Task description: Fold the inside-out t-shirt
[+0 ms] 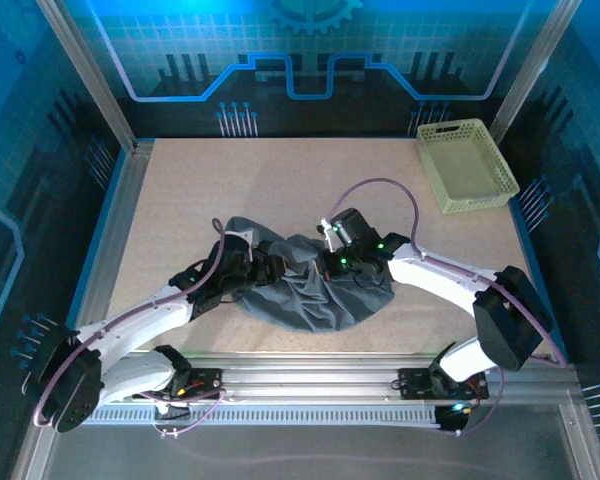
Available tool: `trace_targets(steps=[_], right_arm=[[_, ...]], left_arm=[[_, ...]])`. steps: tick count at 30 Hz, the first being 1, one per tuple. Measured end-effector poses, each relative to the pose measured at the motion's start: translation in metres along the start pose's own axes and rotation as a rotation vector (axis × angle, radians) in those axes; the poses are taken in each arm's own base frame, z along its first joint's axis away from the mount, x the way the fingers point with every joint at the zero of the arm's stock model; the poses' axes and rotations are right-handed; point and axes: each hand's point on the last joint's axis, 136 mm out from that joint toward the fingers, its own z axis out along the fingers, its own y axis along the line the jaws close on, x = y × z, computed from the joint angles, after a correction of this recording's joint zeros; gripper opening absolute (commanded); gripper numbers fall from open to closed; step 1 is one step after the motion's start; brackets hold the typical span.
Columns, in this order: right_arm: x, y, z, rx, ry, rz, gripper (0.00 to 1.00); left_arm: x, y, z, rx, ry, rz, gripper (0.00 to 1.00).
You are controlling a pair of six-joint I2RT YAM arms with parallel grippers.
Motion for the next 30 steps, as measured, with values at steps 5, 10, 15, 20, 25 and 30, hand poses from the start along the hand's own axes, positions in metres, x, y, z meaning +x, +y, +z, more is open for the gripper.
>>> trace_targets(steps=[5,10,15,20,25,30], right_arm=[[0.0,0.001,0.0,-0.006,-0.003,-0.001,0.03],[-0.001,0.001,0.001,-0.008,-0.008,0.001,0.03],[0.002,-0.001,0.002,-0.008,-0.007,0.002,0.03],[0.004,-0.001,0.001,-0.007,-0.007,0.002,0.03],[0.003,-0.001,0.0,-0.006,-0.014,0.002,0.03],[0.004,-0.006,0.0,0.016,-0.016,0.011,0.04]], left_arm=[[-0.003,-0.003,0.005,0.023,-0.004,-0.034,0.44],[-0.009,-0.009,0.005,0.053,-0.022,-0.052,0.34],[-0.012,-0.004,0.01,0.043,-0.025,-0.071,0.26],[-0.013,-0.001,0.011,0.036,-0.027,-0.077,0.2],[-0.015,0.0,0.011,0.034,-0.03,-0.079,0.02],[-0.013,0.006,0.009,0.004,-0.023,-0.064,0.0]])
